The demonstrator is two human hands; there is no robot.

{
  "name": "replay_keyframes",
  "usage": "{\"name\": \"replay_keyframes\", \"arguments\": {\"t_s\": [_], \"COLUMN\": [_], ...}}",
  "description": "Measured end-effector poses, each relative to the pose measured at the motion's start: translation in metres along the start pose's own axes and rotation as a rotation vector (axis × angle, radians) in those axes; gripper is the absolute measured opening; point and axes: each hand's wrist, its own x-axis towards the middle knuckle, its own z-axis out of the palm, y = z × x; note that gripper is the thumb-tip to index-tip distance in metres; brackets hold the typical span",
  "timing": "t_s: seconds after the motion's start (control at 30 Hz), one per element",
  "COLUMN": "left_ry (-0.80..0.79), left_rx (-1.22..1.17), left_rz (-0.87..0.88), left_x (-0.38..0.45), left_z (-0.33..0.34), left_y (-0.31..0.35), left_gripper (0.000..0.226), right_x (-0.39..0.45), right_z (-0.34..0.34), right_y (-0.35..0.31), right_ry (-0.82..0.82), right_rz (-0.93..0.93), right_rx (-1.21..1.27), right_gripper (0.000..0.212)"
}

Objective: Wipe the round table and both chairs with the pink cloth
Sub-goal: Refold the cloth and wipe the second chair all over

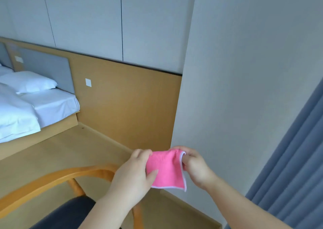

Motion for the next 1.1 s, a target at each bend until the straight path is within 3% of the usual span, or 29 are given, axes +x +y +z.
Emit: {"name": "replay_keyframes", "arguments": {"t_s": [0.13, 0.27, 0.53, 0.67, 0.9, 1.0, 1.1], "left_ry": [0.053, 0.056, 0.11, 0.151, 0.34, 0.428, 0.53], "left_rx": [-0.037, -0.083, -0.092, -0.086, -0.028, 0.069, 0.14], "left_rz": [0.022, 0.114, 0.079, -0.03, -0.306, -0.422, -0.578], "left_x": [0.009, 0.01, -0.023, -0.039, -0.084, -0.115, -0.159], "left_z": [-0.107, -0.195, -0.284, -0.312, -0.336, -0.345, -0.35], "left_y": [0.001, -0.011, -0.035, -0.057, -0.07, -0.061, -0.049], "left_gripper": [0.062, 0.042, 0.008, 0.007, 0.015, 0.004, 0.006], "right_x": [0.002, -0.001, -0.007, 0.013, 0.053, 0.054, 0.037], "right_z": [0.036, 0.079, 0.138, 0.174, 0.235, 0.268, 0.305], "right_y": [-0.111, -0.188, -0.234, -0.237, -0.247, -0.251, -0.253], "right_ry": [-0.088, -0.139, -0.192, -0.275, -0.49, -0.674, -0.894], "right_rz": [0.009, -0.015, -0.034, 0.001, -0.015, -0.022, -0.083], "right_rx": [0.097, 0.099, 0.017, 0.029, 0.248, 0.358, 0.288], "right_gripper": [0.029, 0.032, 0.026, 0.02, 0.031, 0.033, 0.048]}}
